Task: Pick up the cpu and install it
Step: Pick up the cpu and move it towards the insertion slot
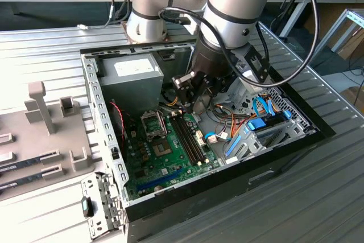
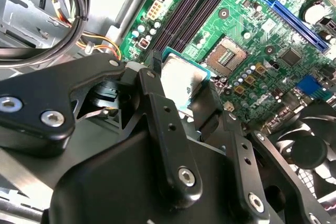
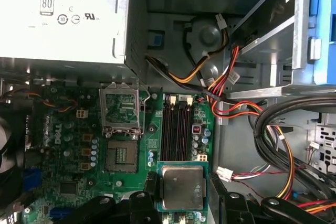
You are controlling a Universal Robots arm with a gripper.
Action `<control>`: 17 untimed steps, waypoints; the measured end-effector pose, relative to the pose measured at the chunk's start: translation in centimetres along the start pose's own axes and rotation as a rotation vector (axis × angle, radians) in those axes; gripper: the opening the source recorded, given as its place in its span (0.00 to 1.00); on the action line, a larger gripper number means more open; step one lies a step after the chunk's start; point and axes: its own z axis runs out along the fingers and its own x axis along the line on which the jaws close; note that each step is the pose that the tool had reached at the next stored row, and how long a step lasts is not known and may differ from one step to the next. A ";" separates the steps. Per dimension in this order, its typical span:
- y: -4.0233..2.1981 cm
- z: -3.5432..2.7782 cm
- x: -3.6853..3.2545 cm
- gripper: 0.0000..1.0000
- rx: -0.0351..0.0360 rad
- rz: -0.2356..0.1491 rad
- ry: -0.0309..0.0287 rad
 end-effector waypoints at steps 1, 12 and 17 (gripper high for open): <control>0.00 0.17 0.04 0.47 0.0001 0.000 0.0000; -0.01 1.22 0.17 0.47 0.0001 0.000 0.0001; -0.01 1.55 0.18 0.47 0.0001 0.000 0.0000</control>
